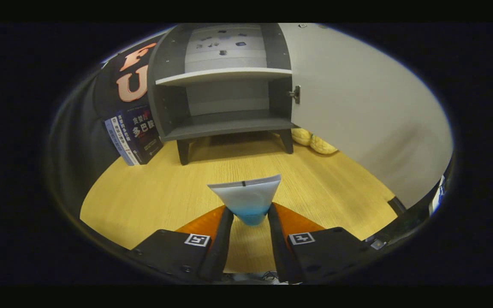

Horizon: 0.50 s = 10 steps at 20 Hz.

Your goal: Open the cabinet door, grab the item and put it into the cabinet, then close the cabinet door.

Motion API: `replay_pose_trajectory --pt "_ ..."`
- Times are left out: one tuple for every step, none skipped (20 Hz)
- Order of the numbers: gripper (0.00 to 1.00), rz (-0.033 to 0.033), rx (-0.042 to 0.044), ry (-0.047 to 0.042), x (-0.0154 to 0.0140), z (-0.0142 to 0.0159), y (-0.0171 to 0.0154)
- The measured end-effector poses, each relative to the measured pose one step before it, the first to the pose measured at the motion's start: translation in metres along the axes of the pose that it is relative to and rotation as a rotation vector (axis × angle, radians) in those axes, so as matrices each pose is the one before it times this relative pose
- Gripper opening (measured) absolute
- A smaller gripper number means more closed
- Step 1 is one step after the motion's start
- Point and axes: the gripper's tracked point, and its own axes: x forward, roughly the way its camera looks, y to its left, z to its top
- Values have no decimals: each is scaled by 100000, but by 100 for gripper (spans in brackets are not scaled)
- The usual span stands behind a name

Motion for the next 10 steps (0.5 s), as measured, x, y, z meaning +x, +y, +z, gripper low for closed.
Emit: replay_pose_trajectory --pt "53 2236 -167 -3533 -560 2039 828" --pt "53 1345 54 -3958 -635 2176 431" --pt "53 1119 278 -4234 -538 2384 358" --pt "53 1571 383 -4615 -322 2423 527" --pt "53 1521 223 -4590 -86 2787 654" --pt "53 1382 38 -3518 327 2439 789" --pt "53 1546 303 -2645 168 2445 571" --pt "53 2084 863 -2647 439 2396 555" --pt "53 2049 1252 -2504 509 2298 517" --pt "53 1851 436 -2229 965 1994 516"
